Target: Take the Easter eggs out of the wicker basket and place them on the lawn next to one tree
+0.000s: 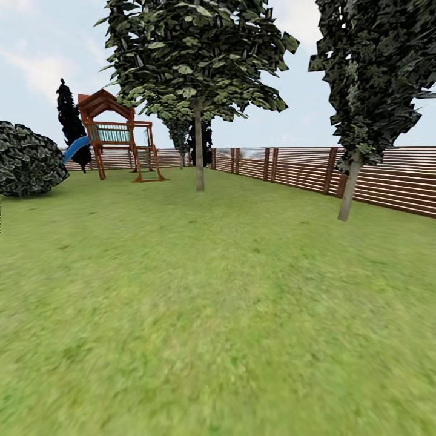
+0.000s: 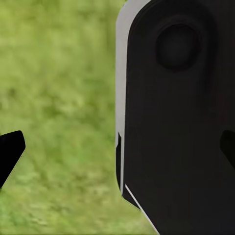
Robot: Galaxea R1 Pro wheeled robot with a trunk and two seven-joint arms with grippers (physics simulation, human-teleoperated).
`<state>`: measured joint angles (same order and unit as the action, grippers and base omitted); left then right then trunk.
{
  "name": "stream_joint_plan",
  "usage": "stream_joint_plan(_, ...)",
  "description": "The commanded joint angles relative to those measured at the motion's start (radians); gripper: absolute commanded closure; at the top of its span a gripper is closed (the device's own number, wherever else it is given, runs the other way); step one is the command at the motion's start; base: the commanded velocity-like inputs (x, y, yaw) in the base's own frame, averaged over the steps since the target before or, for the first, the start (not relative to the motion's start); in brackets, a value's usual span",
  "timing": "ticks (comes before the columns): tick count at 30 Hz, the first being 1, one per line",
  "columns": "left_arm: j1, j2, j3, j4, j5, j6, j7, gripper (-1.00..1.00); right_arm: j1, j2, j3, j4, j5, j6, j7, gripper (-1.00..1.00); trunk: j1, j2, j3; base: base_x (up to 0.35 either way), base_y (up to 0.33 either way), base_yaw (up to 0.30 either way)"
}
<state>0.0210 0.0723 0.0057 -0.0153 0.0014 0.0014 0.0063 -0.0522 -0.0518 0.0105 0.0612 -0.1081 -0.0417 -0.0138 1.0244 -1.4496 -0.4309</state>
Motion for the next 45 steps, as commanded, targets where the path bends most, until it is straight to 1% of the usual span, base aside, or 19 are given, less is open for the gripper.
stream_joint_plan(1, 0.000, 0.000, 0.000, -0.002, 0.000, 0.000, 0.001, -1.00, -0.002, 0.001, 0.002, 0.003, -0.010, -0.005, 0.000, -1.00, 0.001, 0.000, -0.001, 0.325, 0.000, 0.127)
stream_joint_plan(14, 0.000, 0.000, 0.000, -0.001, 0.000, 0.000, 0.001, -1.00, -0.002, 0.001, 0.002, 0.003, -0.010, -0.006, -0.002, -1.00, 0.001, 0.000, -0.001, 0.325, 0.000, 0.228)
stream_joint_plan(25, 0.000, 0.000, 0.000, 0.000, 0.000, 0.000, 0.001, -1.00, -0.002, 0.000, 0.002, 0.002, -0.010, -0.006, 0.000, -1.00, 0.001, 0.000, -0.001, 0.325, 0.000, 0.033)
stream_joint_plan(36, 0.000, 0.000, 0.000, 0.000, 0.000, 0.000, 0.001, -1.00, -0.002, 0.001, 0.002, 0.002, -0.010, -0.006, -0.002, -1.00, 0.001, 0.000, -0.001, 0.325, 0.000, 0.213)
stream_joint_plan(45, 0.000, 0.000, 0.000, 0.000, 0.000, 0.000, 0.001, -1.00, -0.002, 0.000, 0.002, 0.002, -0.010, -0.006, 0.000, -1.00, 0.001, 0.000, -0.001, 0.325, 0.000, 0.028)
